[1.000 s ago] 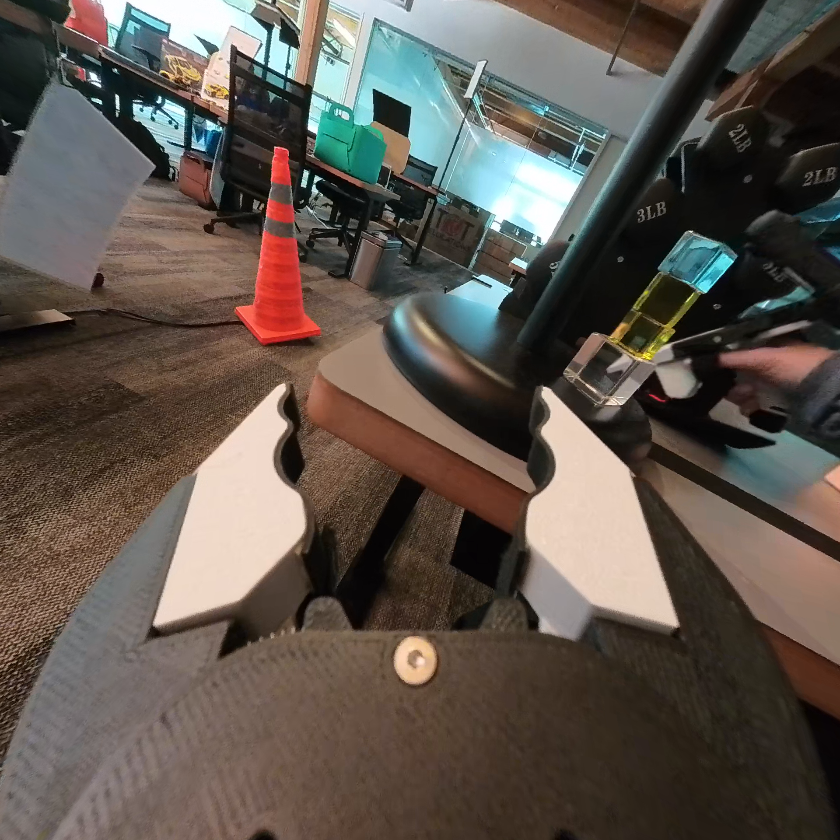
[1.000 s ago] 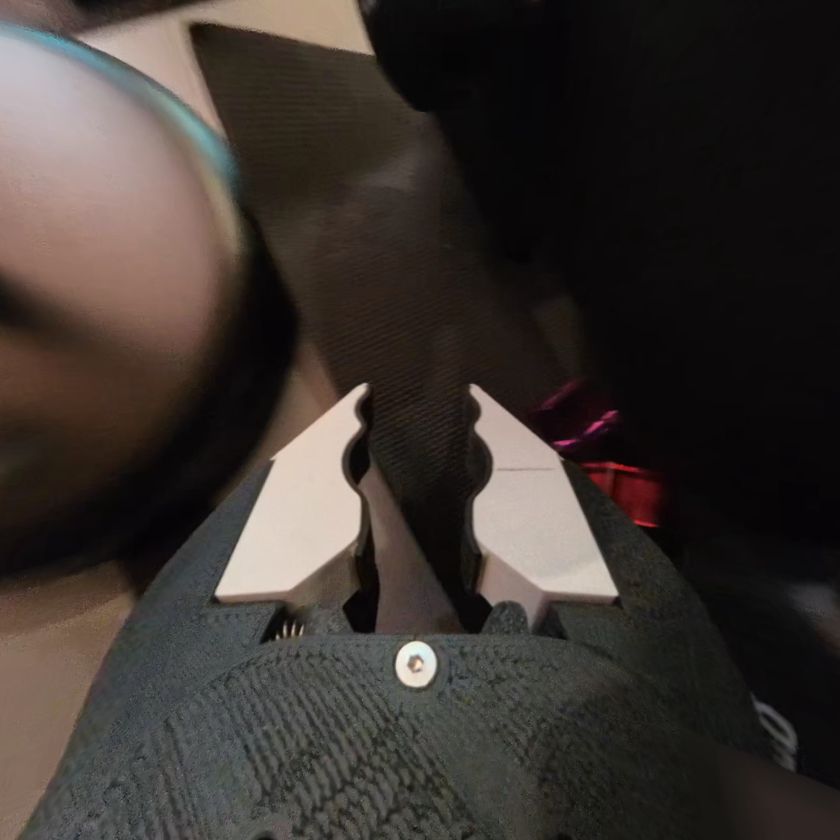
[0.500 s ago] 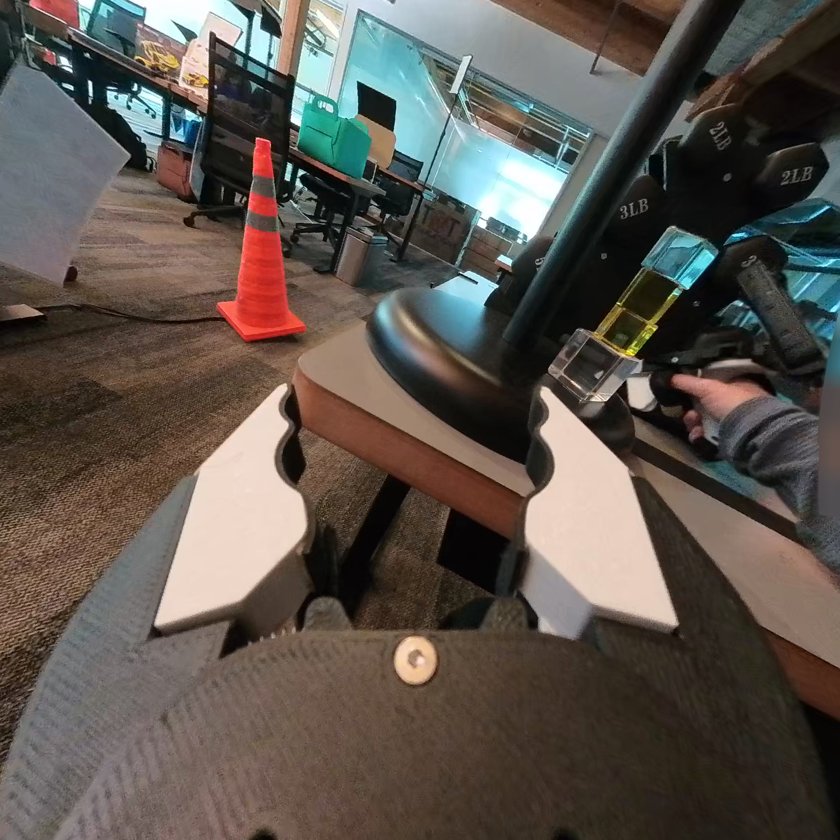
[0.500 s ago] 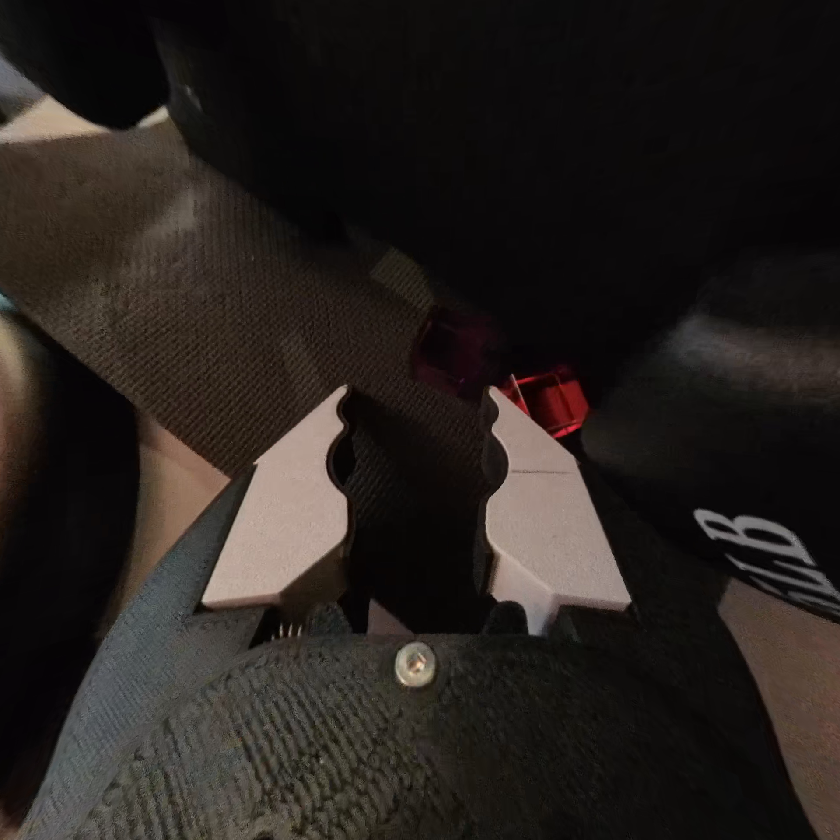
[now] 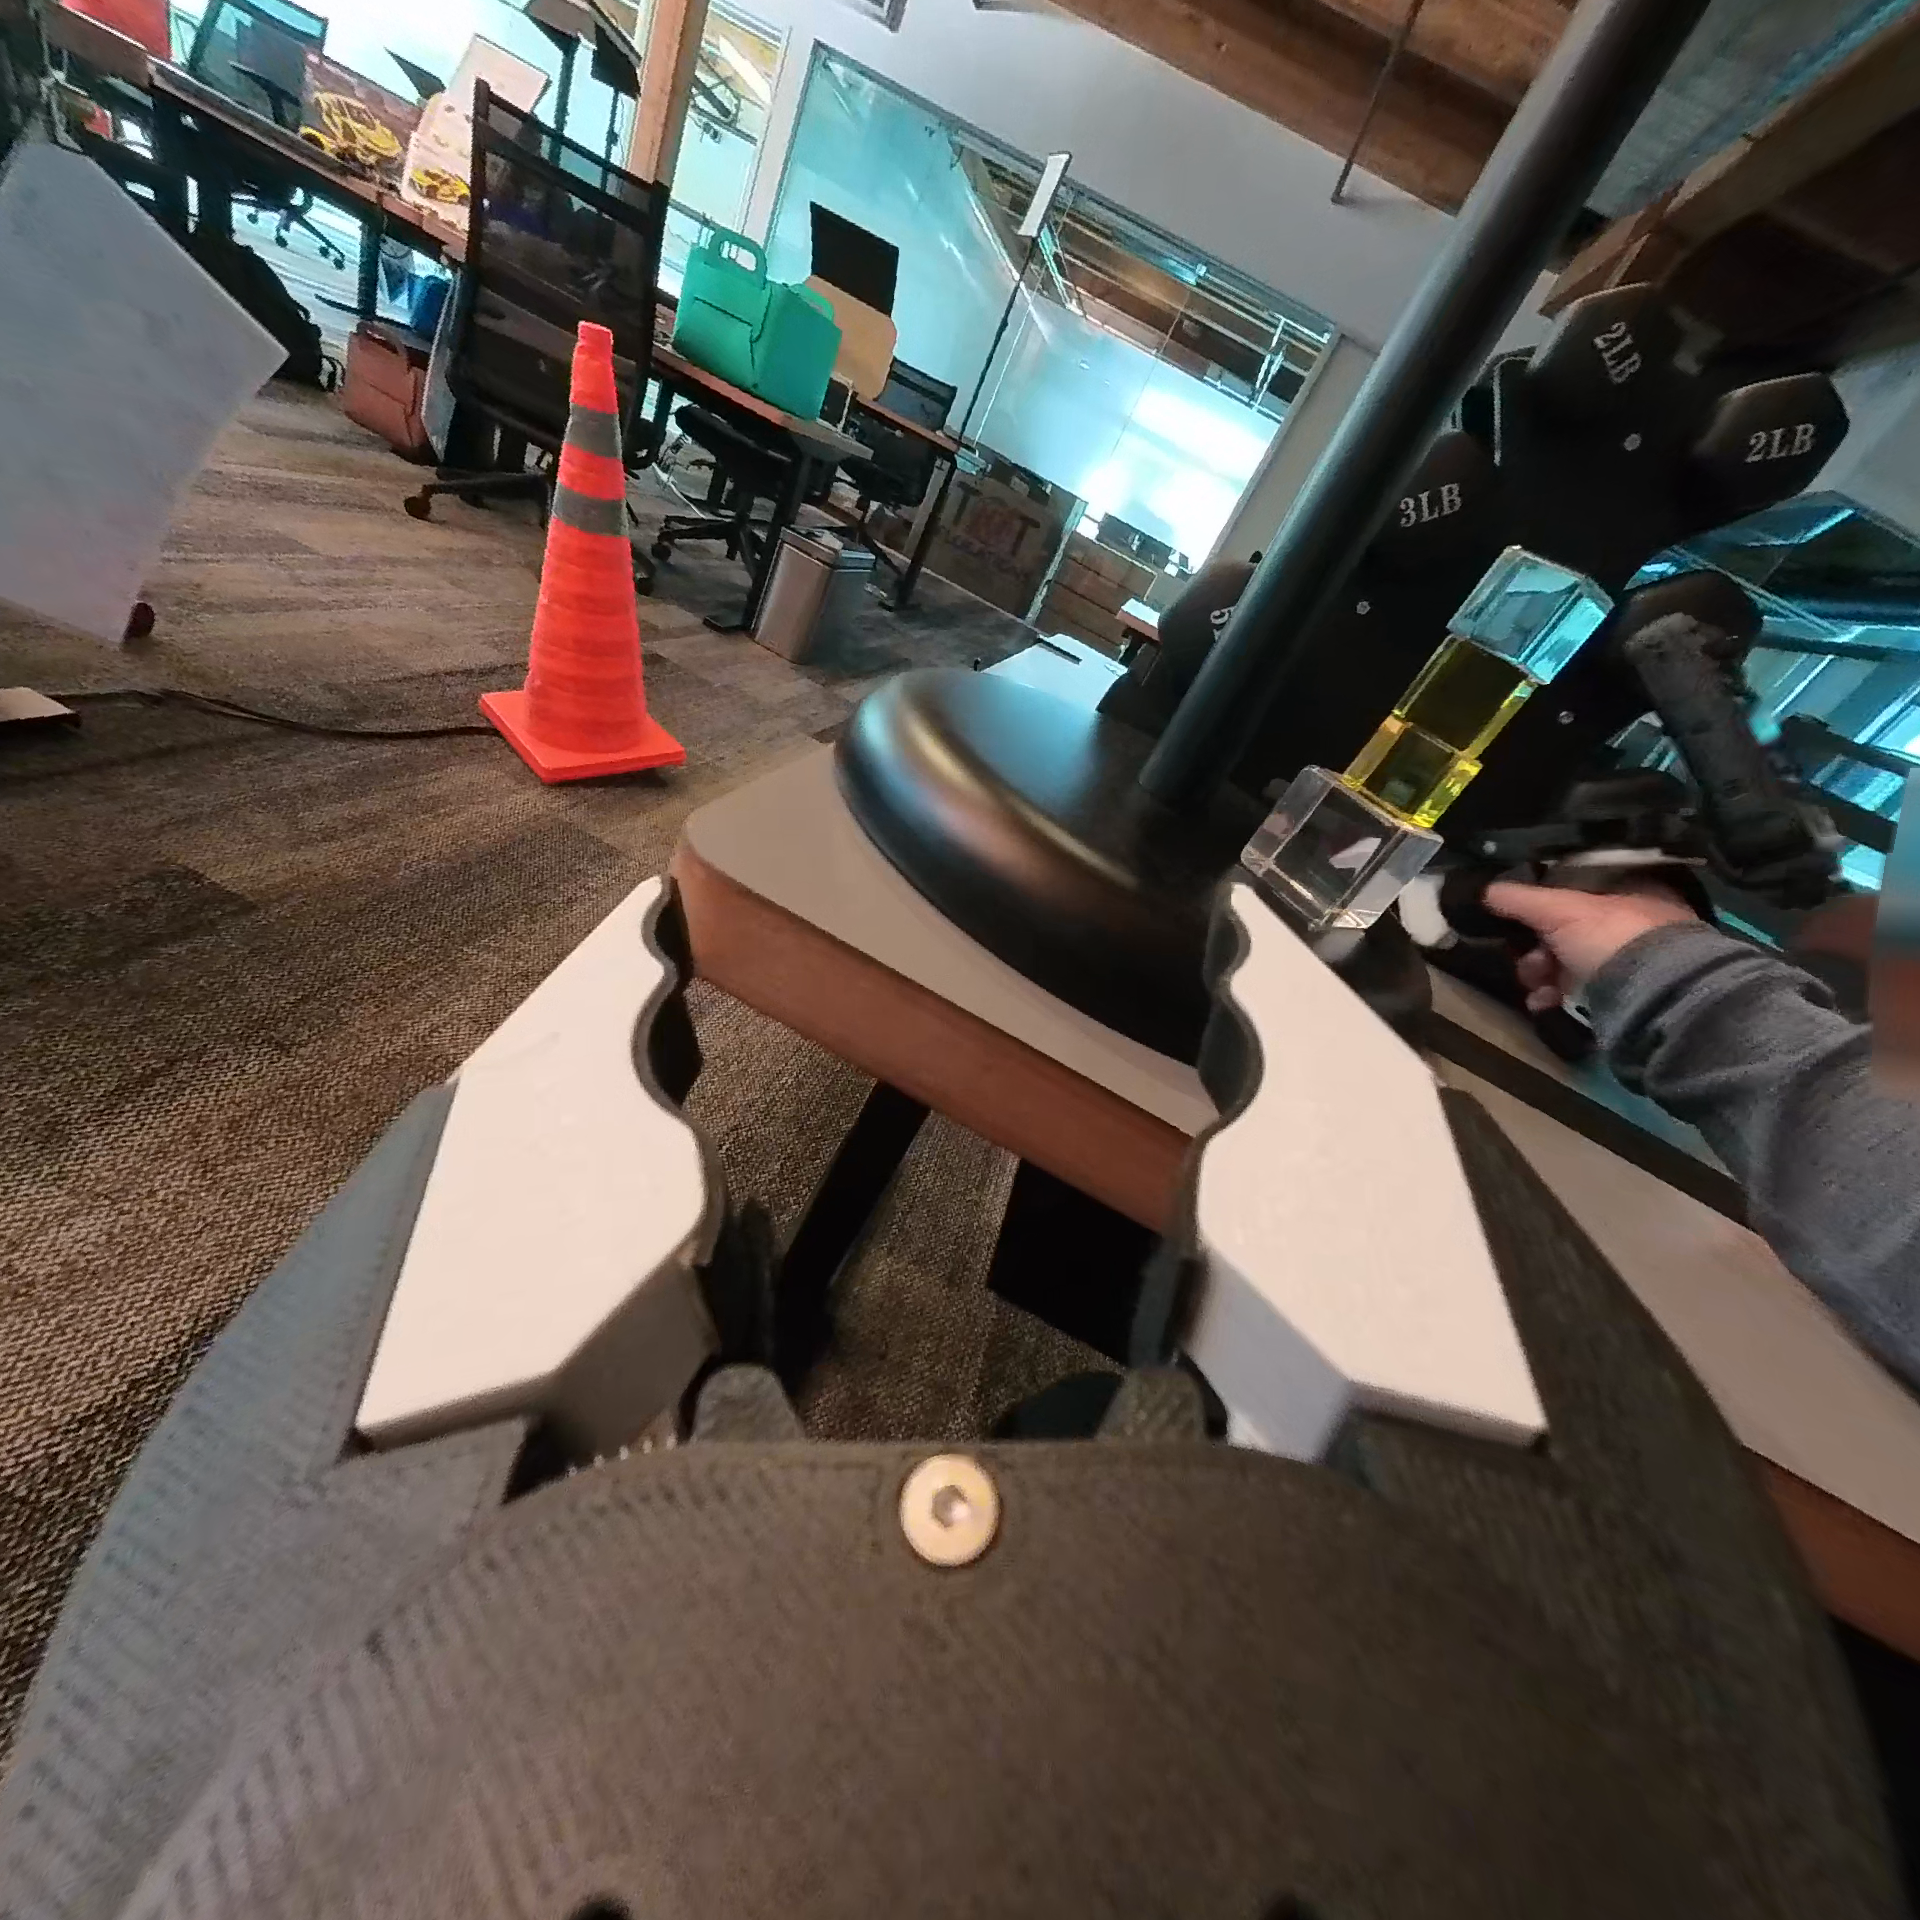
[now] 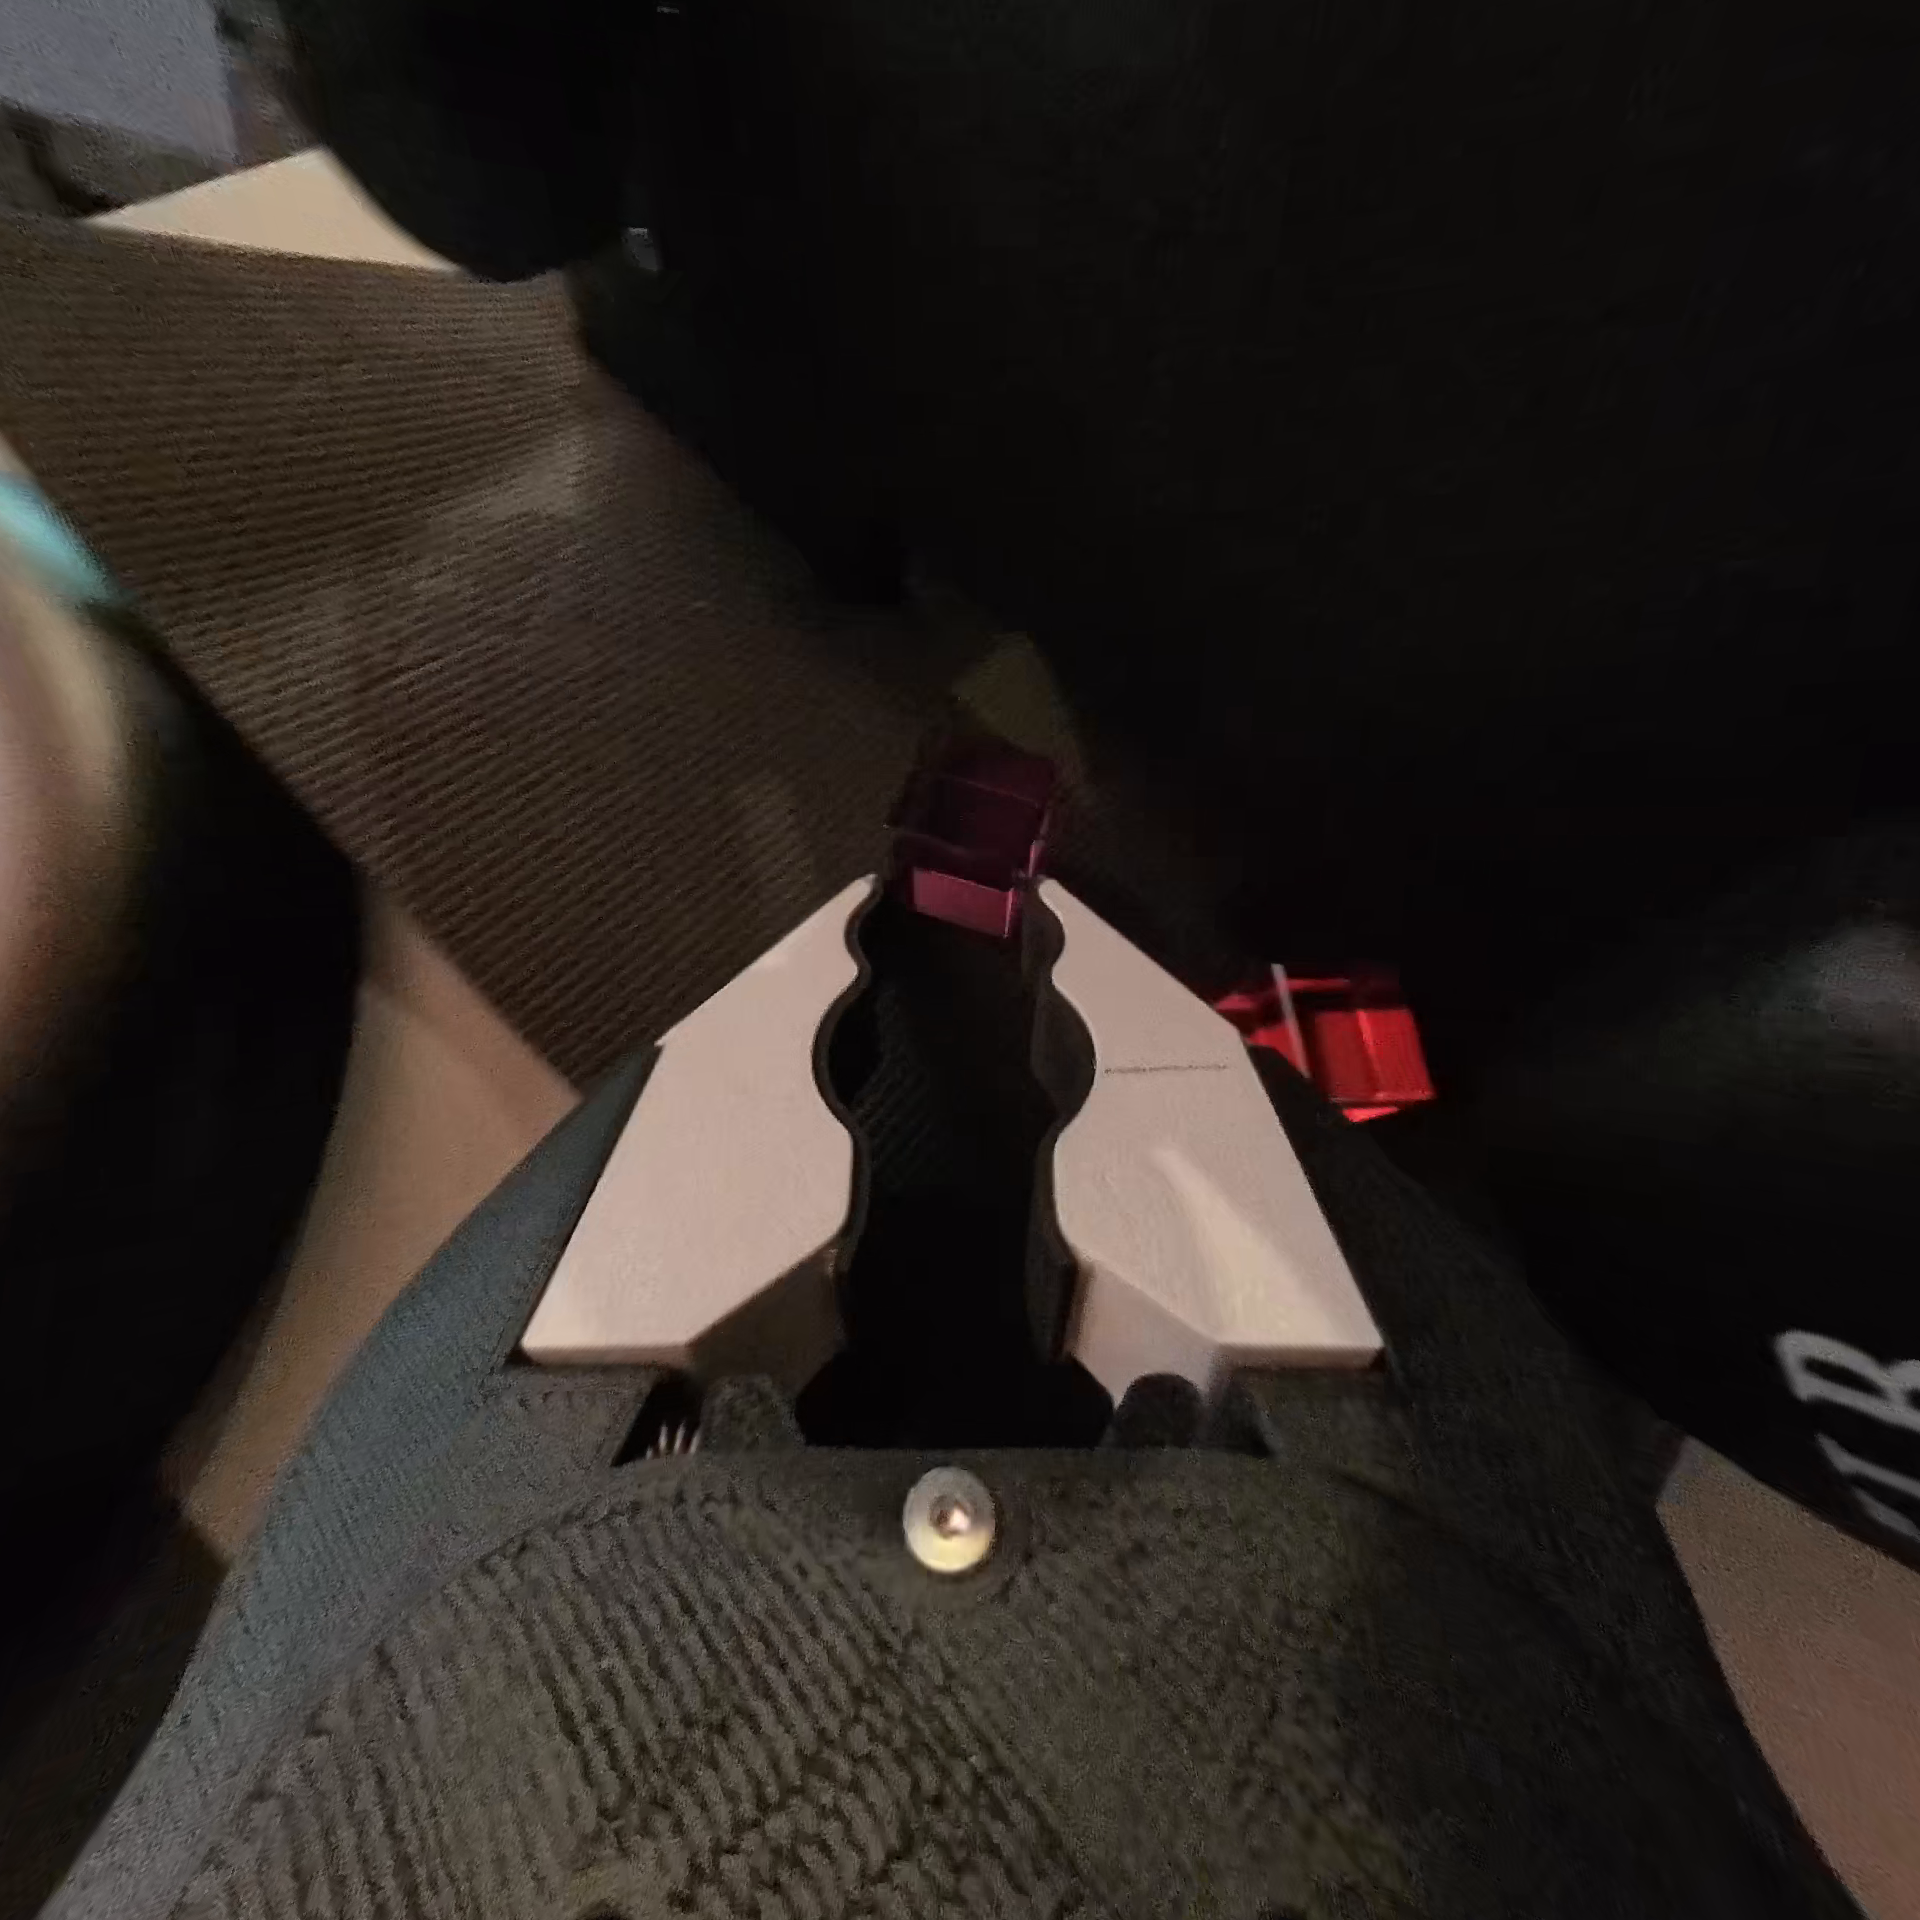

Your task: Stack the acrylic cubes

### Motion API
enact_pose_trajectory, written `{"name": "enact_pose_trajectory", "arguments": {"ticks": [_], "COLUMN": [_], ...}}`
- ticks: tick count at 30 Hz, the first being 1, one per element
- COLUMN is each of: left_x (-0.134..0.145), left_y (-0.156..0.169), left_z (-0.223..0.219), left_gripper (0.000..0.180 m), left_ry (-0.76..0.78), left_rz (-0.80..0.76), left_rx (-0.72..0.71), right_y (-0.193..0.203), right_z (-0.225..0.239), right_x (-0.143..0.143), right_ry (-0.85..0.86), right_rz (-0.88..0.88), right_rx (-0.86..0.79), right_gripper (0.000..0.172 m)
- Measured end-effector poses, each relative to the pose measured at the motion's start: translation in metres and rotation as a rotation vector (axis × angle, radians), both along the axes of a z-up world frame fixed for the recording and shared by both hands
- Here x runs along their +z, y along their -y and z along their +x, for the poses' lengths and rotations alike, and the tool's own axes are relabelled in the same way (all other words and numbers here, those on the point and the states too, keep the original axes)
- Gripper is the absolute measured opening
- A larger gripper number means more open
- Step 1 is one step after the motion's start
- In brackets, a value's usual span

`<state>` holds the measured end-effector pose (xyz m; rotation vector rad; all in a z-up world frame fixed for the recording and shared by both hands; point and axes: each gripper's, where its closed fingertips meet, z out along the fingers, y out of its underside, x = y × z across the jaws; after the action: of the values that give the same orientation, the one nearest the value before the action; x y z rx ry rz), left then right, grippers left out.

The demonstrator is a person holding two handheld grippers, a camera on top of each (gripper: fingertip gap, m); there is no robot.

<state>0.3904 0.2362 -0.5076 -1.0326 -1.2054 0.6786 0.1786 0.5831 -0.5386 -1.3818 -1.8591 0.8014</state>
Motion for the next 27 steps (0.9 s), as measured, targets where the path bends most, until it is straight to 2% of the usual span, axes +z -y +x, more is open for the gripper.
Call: {"name": "enact_pose_trajectory", "arguments": {"ticks": [4,7,12,15,19,21,22,24,25,27], "left_x": [0.002,0.004,0.003,0.001,0.001,0.002,0.002,0.005,0.007,0.01], "left_y": [0.002,0.002,-0.001,-0.006,-0.017,-0.02,-0.021,-0.022,-0.021,-0.019], "left_z": [0.0,0.001,0.002,0.0,-0.002,0.0,0.0,0.002,0.003,0.006], "left_gripper": [0.098,0.098,0.097,0.097,0.097,0.097,0.097,0.097,0.097,0.097], "left_ry": [-0.005,-0.009,-0.007,0.003,0.004,0.003,0.002,-0.003,-0.006,-0.015], "left_rz": [0.005,0.001,0.012,0.011,0.012,0.002,-0.003,-0.007,-0.007,-0.011], "left_rx": [0.002,0.002,-0.007,-0.019,-0.043,-0.047,-0.047,-0.044,-0.042,-0.034], "right_y": [0.039,0.057,0.053,0.044,0.049,0.048,0.048,0.047,0.051,0.064], "right_z": [0.023,0.055,0.13,0.152,0.154,0.151,0.149,0.146,0.145,0.141], "right_x": [0.007,0.012,-0.007,-0.011,-0.003,-0.001,-0.001,-0.002,0.002,0.031], "right_ry": [0.013,0.064,0.268,0.281,0.166,0.113,0.099,0.095,0.093,0.008], "right_rz": [-0.109,-0.117,-0.031,-0.048,-0.131,-0.135,-0.133,-0.13,-0.144,-0.206], "right_rx": [0.193,0.328,0.53,0.549,0.534,0.498,0.478,0.456,0.466,0.51], "right_gripper": [0.023,0.023,0.024,0.024,0.044,0.046,0.044,0.025,0.024,0.024]}}
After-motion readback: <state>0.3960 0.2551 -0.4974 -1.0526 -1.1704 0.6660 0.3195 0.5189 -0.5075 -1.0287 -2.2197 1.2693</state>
